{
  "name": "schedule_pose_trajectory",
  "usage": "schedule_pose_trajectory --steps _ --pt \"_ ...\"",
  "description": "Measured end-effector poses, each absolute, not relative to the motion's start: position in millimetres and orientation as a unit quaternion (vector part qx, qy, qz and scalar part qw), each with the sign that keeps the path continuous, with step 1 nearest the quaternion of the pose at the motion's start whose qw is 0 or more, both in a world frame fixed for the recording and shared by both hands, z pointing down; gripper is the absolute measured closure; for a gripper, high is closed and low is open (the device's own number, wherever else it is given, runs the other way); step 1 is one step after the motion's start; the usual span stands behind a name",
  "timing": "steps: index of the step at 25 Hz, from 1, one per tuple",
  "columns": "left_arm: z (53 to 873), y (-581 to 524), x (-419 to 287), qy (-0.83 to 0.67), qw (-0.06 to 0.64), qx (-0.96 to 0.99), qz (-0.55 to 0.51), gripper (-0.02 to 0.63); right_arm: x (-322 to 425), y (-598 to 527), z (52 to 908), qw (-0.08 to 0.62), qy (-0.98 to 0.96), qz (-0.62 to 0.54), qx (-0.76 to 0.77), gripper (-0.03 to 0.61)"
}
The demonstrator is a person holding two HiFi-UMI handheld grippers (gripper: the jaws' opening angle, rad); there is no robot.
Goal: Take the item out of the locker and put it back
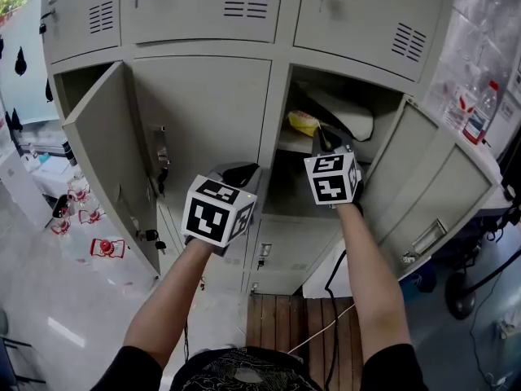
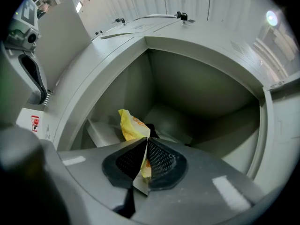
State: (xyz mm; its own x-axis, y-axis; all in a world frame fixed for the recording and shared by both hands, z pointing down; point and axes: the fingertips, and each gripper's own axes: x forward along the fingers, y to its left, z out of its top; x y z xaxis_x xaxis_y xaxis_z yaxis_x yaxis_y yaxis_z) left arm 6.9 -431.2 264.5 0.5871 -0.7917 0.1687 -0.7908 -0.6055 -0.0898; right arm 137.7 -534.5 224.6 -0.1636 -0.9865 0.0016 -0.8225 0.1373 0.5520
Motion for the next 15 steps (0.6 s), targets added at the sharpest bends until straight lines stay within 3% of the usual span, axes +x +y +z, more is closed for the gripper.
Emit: schedule_pose_trajectory --steps 15 --pt "267.2 -437.7 5.4 0.442 -0.002 -0.892 -0.095 0.614 134.5 -544.9 240.0 0.213 -0.736 -0.196 0.612 0.534"
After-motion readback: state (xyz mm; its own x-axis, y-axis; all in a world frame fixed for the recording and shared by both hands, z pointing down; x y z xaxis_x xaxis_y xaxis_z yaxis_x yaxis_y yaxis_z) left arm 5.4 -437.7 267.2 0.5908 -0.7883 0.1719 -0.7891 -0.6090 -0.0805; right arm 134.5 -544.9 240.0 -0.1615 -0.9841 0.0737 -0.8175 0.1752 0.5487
